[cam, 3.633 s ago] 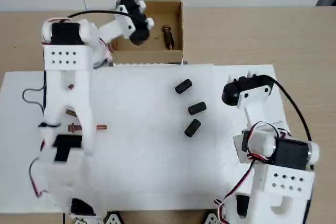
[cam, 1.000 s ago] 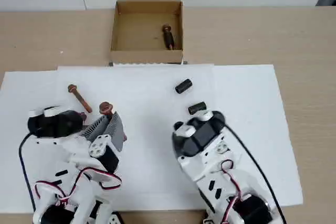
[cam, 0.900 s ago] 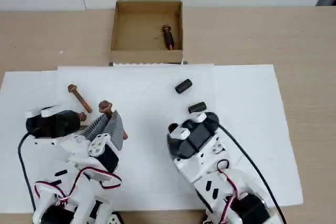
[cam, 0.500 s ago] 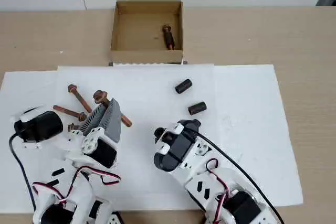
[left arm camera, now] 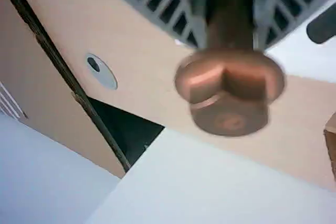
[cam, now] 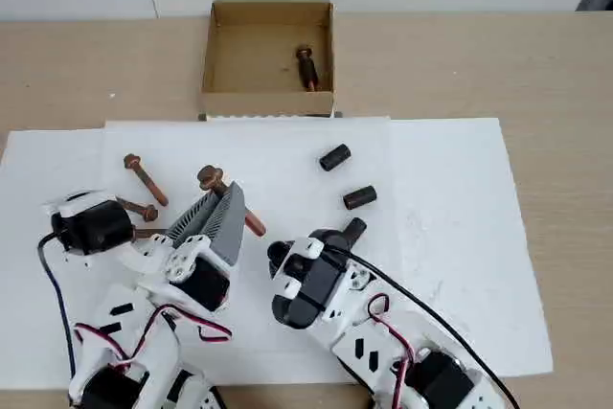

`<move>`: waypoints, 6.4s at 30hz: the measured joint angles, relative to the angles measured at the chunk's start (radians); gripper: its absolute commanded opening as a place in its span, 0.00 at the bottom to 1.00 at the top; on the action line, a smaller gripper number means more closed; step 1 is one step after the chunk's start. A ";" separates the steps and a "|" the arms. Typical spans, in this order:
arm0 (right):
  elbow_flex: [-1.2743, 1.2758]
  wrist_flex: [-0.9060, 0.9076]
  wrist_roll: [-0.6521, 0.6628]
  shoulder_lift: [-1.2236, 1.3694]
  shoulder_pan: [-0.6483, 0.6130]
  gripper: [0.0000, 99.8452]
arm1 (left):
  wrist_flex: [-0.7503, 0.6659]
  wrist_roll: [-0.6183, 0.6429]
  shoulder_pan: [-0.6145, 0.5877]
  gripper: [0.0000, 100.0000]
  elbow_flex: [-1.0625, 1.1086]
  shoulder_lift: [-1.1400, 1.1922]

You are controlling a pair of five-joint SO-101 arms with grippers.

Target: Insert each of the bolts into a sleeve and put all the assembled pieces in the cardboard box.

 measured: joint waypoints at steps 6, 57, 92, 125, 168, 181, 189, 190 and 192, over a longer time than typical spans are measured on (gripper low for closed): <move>0.000 -0.032 0.000 0.000 0.002 0.00 | -0.002 0.000 0.012 0.00 0.015 0.000; 0.008 -0.029 0.061 0.005 0.057 0.00 | 0.109 -0.118 0.210 0.01 0.160 -0.008; 0.041 -0.049 0.066 0.003 0.054 0.00 | 0.144 -0.245 0.115 0.00 0.040 -0.005; 0.064 -0.049 -0.181 0.003 0.529 0.00 | 0.137 -0.822 -0.384 0.01 0.362 -0.005; -1.254 -0.637 0.183 1.924 0.531 0.00 | 0.135 -0.822 -0.384 0.01 0.419 -0.005; -1.533 -0.819 0.347 2.335 0.466 0.00 | 0.135 -0.822 -0.384 0.01 0.419 -0.005; -1.574 -0.819 0.436 2.418 0.442 0.01 | 0.135 -0.822 -0.384 0.01 0.419 -0.005; -1.574 -0.819 0.442 2.421 0.440 0.03 | 0.135 -0.822 -0.384 0.01 0.419 -0.005; -1.574 -0.807 0.451 2.421 0.439 0.09 | 0.135 -0.822 -0.384 0.01 0.419 -0.005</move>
